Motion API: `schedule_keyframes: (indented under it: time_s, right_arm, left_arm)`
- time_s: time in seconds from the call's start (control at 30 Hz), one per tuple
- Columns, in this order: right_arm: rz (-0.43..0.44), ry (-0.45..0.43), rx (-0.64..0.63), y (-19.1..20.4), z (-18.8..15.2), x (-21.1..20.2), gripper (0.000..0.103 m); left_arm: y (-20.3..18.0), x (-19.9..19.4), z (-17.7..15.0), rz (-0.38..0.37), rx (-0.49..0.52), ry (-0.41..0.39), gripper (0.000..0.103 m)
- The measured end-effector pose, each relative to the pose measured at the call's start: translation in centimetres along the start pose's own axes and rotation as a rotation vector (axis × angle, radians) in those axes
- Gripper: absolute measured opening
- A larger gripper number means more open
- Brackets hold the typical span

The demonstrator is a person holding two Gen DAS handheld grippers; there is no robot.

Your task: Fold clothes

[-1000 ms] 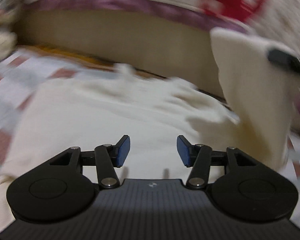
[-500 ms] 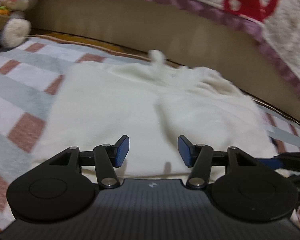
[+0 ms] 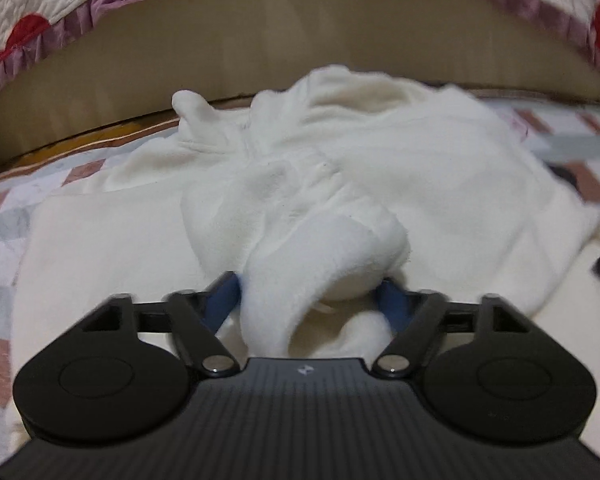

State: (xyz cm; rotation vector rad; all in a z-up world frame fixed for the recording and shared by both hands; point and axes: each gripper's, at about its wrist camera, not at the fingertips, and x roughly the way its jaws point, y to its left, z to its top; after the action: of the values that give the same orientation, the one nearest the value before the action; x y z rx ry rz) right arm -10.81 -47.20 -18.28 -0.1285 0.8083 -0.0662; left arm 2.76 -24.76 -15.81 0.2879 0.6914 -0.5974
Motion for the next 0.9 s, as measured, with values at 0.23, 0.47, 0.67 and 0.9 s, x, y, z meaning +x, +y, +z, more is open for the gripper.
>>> schedule_keyframes:
  time_s: [0.23, 0.47, 0.67, 0.9]
  right_arm:
    - [-0.070, -0.036, 0.127, -1.4, -1.0, 2.3, 0.015]
    - [-0.097, -0.046, 0.110, -1.0, -1.5, 2.2, 0.014]
    - [-0.121, -0.047, 0.100, -0.9, -1.4, 2.2, 0.014]
    - [-0.114, -0.026, 0.134, -1.4, -1.5, 2.0, 0.014]
  left_arm:
    - [5.6, -7.5, -0.2, 0.029, -0.241, -0.249, 0.015]
    - [10.2, -2.8, -5.5, 0.022, -0.510, 0.049, 0.027]
    - [9.8, -4.8, -3.9, 0.000, -0.425, -0.049, 0.016]
    - [9.9, -4.7, -4.1, 0.028, -0.360, 0.113, 0.029]
